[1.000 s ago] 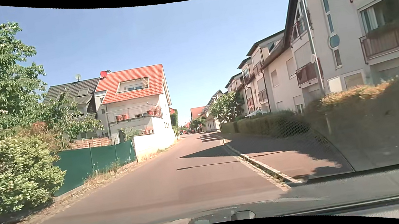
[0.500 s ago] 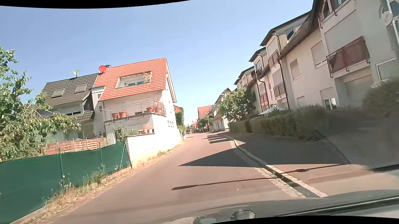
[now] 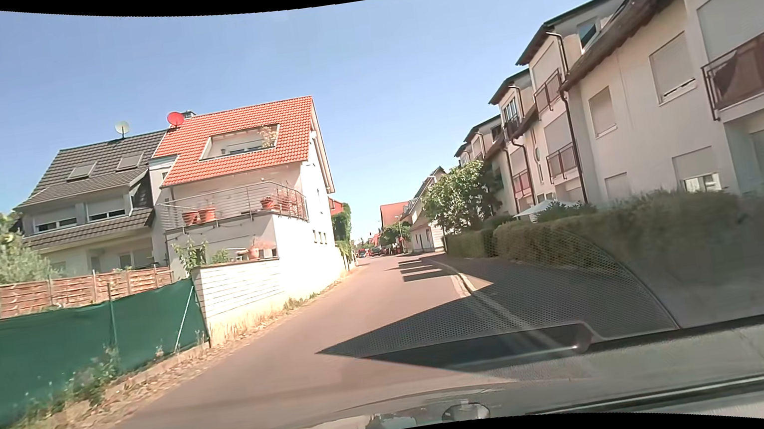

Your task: Follow the waypoints while adhering to traffic rules and regulations

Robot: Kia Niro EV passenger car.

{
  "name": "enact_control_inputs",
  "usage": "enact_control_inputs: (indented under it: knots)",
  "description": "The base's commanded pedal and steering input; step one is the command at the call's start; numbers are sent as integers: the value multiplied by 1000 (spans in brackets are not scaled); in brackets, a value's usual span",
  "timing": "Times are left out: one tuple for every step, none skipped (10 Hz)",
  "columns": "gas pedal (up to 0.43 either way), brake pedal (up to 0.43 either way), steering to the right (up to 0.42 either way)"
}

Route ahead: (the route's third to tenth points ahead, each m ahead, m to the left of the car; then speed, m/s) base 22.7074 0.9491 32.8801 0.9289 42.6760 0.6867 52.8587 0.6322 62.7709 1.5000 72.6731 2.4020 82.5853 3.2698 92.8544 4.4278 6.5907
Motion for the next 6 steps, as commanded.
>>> enact_control_inputs:
  knots:
    - [169,0,-2]
    - [169,0,-1]
    - [169,0,0]
    - [169,0,0]
    - [157,0,0]
    - [150,0,1]
